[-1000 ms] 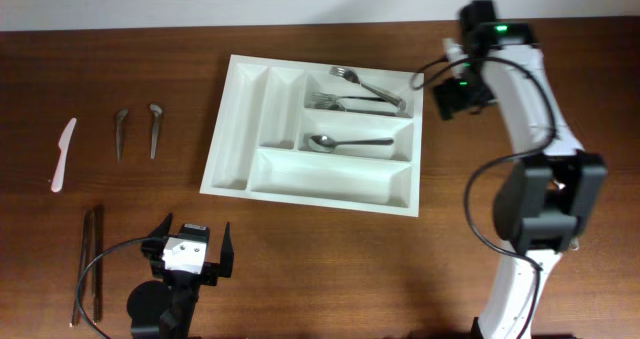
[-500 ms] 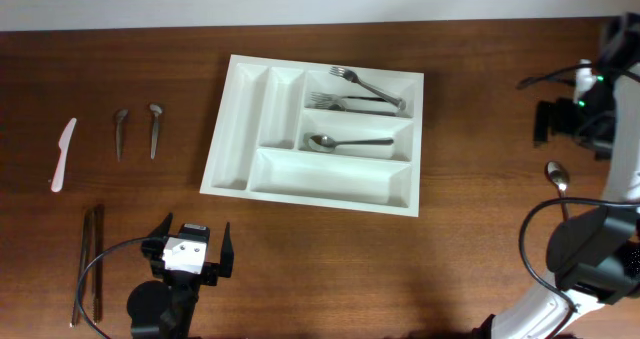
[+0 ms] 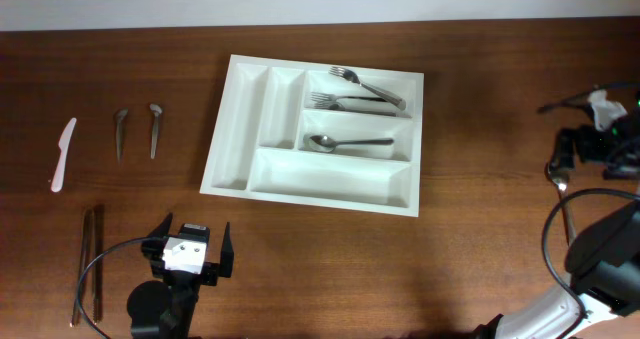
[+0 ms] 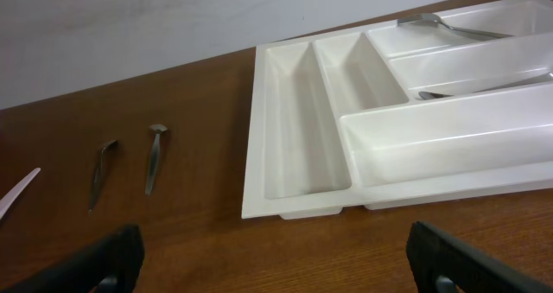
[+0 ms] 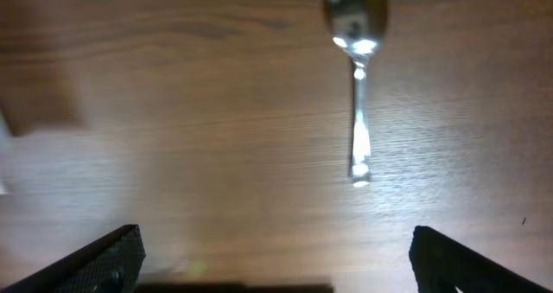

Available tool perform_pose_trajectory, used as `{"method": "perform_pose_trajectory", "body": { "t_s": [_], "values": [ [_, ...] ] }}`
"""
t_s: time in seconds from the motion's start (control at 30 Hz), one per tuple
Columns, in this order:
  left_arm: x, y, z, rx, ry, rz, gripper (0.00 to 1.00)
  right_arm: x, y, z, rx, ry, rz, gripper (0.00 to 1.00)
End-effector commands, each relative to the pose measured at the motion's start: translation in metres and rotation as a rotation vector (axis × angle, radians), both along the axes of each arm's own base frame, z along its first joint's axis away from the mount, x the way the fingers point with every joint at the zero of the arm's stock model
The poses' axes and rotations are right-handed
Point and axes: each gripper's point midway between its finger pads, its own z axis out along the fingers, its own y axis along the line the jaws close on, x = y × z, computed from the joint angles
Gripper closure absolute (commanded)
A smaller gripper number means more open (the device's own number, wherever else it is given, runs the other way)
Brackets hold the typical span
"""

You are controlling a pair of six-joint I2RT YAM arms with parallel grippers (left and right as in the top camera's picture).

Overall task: Pack container
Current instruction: 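Move the right gripper right toward the silver spoon on the table, then lower the right gripper and close it on the spoon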

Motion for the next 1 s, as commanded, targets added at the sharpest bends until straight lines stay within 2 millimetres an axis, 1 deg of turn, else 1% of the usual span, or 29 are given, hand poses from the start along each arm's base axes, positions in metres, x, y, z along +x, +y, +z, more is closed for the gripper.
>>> {"method": "perform_pose_trajectory", "body": {
  "t_s": [0.0, 0.03, 0.1, 0.3, 0.47, 0.57, 0.8, 0.97],
  "values": [
    [0.0, 0.002, -0.001, 0.014, -0.004, 0.009, 0.01, -0.015, -0.017, -0.013, -0.018, 0.014, 0.049, 0.01],
    [0.0, 0.002, -0.001, 0.014, -0.004, 0.009, 0.01, -0.019, -0.023, -0.019, -0.037, 0.026, 0.04, 0.01],
    [0.0, 0.002, -0.001, 0.014, -0.004, 0.009, 0.01, -0.021, -0.027, -0.031, -0.041, 0.029, 0.037, 0.01],
    [0.0, 0.002, -0.001, 0.014, -0.004, 0.009, 0.01, -0.032, -0.026, -0.065, -0.047, 0.073, 0.049, 0.01],
    [0.0, 0.002, -0.001, 0.014, -0.004, 0.009, 0.01, -0.036, -0.023, -0.087, -0.038, 0.084, 0.054, 0.01],
    [0.0, 0.002, -0.001, 0.014, -0.004, 0.009, 0.01, -0.034, -0.024, -0.095, -0.045, 0.075, 0.054, 0.01],
    [0.0, 0.002, -0.001, 0.014, -0.004, 0.009, 0.01, -0.018, -0.036, -0.098, -0.088, 0.013, 0.161, 0.01],
    [0.0, 0.002, -0.001, 0.014, -0.004, 0.009, 0.01, -0.009, -0.043, -0.111, -0.1, -0.002, 0.18, 0.01]
  ]
}}
